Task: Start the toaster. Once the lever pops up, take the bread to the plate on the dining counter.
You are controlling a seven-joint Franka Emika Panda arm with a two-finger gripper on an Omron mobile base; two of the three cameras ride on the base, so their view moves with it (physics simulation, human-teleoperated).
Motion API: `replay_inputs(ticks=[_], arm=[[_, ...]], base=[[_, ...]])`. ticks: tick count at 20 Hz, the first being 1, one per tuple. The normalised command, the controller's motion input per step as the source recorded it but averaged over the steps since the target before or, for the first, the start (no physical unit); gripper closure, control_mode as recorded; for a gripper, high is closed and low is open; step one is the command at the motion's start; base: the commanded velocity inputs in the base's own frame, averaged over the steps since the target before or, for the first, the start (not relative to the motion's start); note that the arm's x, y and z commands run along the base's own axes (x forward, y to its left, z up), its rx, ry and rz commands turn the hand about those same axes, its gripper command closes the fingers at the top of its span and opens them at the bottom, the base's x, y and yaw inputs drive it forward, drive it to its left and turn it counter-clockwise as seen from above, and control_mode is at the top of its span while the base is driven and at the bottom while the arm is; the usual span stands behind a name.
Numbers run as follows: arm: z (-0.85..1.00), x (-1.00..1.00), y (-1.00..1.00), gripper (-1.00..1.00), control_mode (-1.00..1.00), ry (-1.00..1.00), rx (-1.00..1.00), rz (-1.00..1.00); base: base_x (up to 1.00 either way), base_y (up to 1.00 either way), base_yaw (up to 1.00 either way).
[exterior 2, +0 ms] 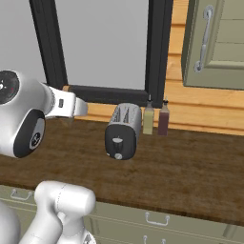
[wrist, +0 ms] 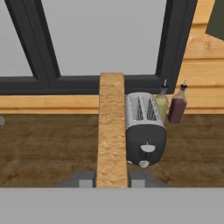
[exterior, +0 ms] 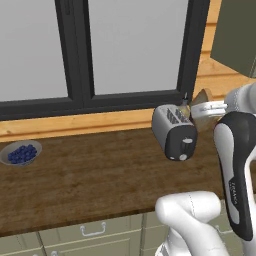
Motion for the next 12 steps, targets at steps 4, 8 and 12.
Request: replay_inputs(ticks=[4,8,12], arm=[[0.00,-0.16,0.00,1.00,-1.00,0.00,0.00,0.00],[0.00,0.00,0.00,1.00,1.00,0.00,0.00,0.00],[0.00,0.00,0.00,1.00,1.00,0.00,0.00,0.00]], base=[[0.00,0.00,0.00],[-0.94,0.00,0.00],[-1.00,-0.13,0.19]])
